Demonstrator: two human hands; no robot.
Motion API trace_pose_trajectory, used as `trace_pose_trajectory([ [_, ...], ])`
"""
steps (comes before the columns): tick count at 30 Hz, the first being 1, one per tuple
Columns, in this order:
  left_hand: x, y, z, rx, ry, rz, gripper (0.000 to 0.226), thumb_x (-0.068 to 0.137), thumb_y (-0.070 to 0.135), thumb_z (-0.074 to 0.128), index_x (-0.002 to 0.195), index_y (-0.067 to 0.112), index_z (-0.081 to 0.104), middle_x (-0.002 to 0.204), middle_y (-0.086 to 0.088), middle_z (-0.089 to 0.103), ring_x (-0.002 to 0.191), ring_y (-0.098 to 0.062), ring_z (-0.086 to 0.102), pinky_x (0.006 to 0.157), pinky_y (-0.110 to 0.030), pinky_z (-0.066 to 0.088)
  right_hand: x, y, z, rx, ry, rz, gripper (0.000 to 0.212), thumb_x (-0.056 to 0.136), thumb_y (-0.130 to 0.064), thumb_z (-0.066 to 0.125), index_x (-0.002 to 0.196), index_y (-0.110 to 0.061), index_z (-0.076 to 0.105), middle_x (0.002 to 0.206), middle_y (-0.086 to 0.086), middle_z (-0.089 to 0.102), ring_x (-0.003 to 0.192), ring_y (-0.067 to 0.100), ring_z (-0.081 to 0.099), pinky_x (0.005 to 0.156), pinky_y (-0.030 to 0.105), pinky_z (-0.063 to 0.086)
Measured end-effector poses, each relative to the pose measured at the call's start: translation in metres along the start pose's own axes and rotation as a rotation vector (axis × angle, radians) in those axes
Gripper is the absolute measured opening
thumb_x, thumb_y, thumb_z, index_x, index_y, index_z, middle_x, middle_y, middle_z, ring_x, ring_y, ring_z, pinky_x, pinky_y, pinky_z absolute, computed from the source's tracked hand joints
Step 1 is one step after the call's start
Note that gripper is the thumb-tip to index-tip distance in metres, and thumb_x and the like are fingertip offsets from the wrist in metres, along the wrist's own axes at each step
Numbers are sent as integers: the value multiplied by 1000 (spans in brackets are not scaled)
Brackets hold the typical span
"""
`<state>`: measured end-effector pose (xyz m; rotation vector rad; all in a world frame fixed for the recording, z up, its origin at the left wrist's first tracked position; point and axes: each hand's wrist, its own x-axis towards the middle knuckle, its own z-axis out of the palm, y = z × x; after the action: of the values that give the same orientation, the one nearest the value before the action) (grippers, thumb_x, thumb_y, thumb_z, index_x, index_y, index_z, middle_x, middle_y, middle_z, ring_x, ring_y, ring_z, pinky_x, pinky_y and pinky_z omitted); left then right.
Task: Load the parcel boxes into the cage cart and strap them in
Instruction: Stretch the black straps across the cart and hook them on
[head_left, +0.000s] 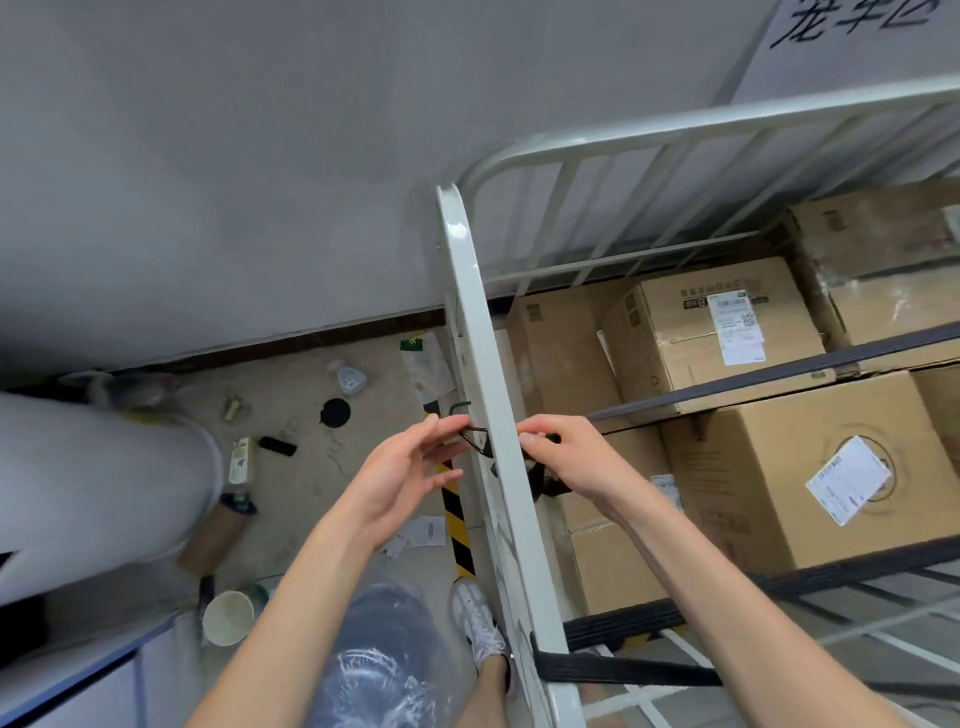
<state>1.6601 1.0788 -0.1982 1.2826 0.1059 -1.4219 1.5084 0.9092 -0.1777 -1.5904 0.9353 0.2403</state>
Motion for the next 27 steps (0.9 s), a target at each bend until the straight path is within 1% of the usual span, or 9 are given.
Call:
trace_pose_trajectory([
  [2, 7, 5, 3, -37, 28, 3, 36, 103, 27, 48, 118, 7, 73, 128, -10, 69, 122, -25, 64, 97, -44, 50, -1, 3, -3, 20, 14, 8, 16, 97, -26, 62, 96, -33, 76, 94, -12, 74, 85, -1, 65, 70, 18, 46],
  [4, 10, 8, 4, -80, 39, 16, 30, 99, 20, 55, 112, 5, 76, 125, -14, 70, 119, -31, 65, 95, -45, 55, -2, 6, -7, 60, 46, 26, 11, 94, -27, 66, 95, -28, 76, 89, -4, 73, 73, 2, 62, 61, 17, 47],
  [7, 5, 14, -5, -102, 106, 102, 22, 87, 8, 65, 104, 6, 78, 112, -19, 73, 110, -35, 69, 83, -39, 60, -2, 7, -23, 132, 93, 43, 11, 93, -25, 66, 99, -24, 75, 86, -2, 71, 59, -4, 57, 54, 17, 46],
  [10, -12, 29, -22, -96, 236, 240, 23, 76, 0, 68, 93, 13, 78, 95, -9, 76, 95, -27, 75, 73, -31, 60, -3, 3, -47, 133, 117, 37, 11, 93, -27, 65, 98, -30, 74, 93, -5, 73, 62, -4, 57, 64, 22, 48],
  [12, -28, 44, -33, -67, 308, 351, 28, 81, -5, 63, 89, 19, 76, 89, -1, 75, 85, -17, 75, 68, -26, 59, -6, -1, -58, 140, 118, 30, 10, 93, -28, 65, 96, -32, 74, 90, -6, 73, 62, -2, 56, 67, 24, 49],
  [16, -64, 81, -45, -35, 425, 546, 38, 92, -11, 53, 101, 24, 63, 98, 3, 75, 81, -10, 73, 67, -19, 57, -14, -12, -64, 152, 85, 18, 9, 92, -30, 65, 93, -34, 74, 84, -7, 71, 64, 3, 53, 68, 29, 48],
  [20, -76, 102, -30, 52, 489, 514, 30, 95, -8, 53, 106, 18, 61, 102, 1, 76, 75, -6, 72, 65, -16, 56, -19, -20, -61, 167, 51, -2, 9, 91, -30, 66, 92, -35, 74, 83, -13, 70, 62, -5, 55, 71, 26, 47],
  [24, -78, 105, -18, 98, 464, 449, 24, 98, -2, 51, 99, 18, 64, 93, 1, 72, 66, -6, 68, 56, -19, 52, -22, -23, -65, 159, 45, -7, 11, 92, -30, 66, 95, -38, 72, 86, -11, 69, 64, -7, 57, 72, 25, 48],
  [27, -83, 99, -16, 81, 444, 445, 18, 98, 0, 53, 103, 14, 65, 88, -2, 70, 58, -8, 62, 50, -18, 48, -22, -26, -73, 149, 45, -23, 11, 92, -30, 65, 97, -38, 72, 91, -6, 70, 67, -3, 57, 69, 23, 47],
])
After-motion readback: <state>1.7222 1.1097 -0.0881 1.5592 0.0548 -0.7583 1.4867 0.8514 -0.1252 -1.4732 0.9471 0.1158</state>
